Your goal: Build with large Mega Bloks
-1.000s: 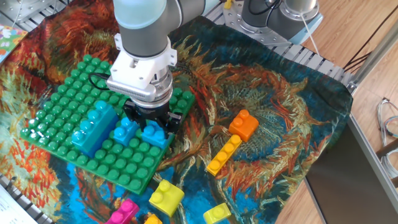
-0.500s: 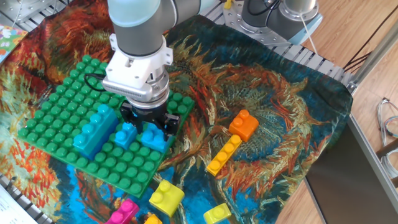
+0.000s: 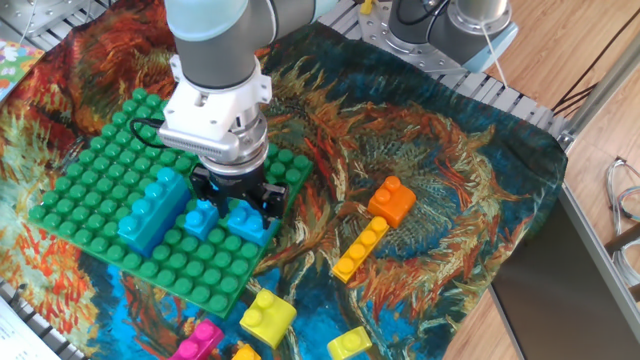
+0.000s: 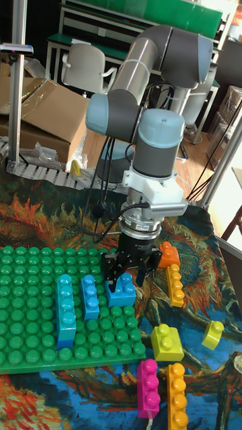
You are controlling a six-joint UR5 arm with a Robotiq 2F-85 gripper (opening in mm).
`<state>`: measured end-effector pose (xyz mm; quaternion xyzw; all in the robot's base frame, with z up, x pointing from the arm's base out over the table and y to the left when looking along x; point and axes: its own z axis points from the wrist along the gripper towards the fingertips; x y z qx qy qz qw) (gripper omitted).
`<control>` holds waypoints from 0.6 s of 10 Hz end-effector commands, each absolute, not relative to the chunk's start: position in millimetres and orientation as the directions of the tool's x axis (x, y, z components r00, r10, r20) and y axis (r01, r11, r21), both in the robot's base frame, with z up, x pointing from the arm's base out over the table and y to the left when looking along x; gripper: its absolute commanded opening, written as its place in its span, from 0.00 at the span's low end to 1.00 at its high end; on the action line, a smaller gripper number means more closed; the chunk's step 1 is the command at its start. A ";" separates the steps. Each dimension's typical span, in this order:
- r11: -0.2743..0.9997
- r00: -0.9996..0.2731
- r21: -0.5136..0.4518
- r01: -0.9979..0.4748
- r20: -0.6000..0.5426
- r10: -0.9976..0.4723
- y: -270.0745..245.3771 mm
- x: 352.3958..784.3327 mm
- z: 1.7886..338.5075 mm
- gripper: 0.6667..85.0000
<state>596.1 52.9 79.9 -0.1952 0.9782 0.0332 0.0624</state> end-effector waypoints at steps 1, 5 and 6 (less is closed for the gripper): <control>0.917 -0.914 0.067 -0.394 -0.134 -0.383 48.4 597.2 96.0 0.76; 0.944 -0.945 0.104 -0.314 -0.126 -0.301 57.1 595.1 98.2 0.01; 0.944 -0.945 0.104 -0.314 -0.129 -0.300 56.6 595.2 97.7 0.01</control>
